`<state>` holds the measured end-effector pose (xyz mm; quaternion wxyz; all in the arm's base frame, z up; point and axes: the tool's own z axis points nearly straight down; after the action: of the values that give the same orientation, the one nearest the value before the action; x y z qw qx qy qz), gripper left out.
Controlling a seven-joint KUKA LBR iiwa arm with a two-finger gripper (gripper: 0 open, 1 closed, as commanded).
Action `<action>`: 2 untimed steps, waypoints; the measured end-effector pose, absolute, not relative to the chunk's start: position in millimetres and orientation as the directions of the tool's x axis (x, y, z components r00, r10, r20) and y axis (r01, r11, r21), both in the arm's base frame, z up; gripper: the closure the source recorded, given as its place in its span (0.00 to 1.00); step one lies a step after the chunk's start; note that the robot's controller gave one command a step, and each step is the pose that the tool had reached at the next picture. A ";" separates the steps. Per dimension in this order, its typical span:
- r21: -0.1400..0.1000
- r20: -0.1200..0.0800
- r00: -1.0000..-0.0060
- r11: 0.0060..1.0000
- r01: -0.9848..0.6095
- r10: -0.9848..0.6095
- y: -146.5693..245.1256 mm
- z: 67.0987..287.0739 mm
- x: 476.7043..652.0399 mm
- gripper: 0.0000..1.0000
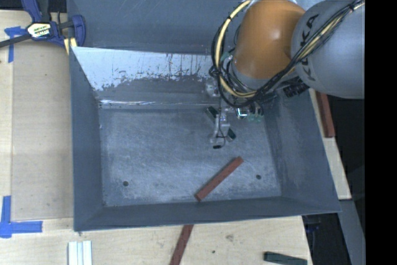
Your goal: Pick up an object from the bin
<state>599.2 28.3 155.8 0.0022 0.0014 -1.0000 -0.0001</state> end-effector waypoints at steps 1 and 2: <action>0.000 -0.004 -1.000 1.000 -0.002 -0.002 28.3 160.1 601.2 0.00; 0.003 -0.010 -0.967 0.968 0.253 0.253 3.7 105.5 608.2 0.00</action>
Offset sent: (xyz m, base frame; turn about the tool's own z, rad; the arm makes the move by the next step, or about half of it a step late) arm 0.0087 -0.0391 -0.0858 0.3954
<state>608.2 3.7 105.5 -0.0053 -0.1274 -0.9918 -0.0010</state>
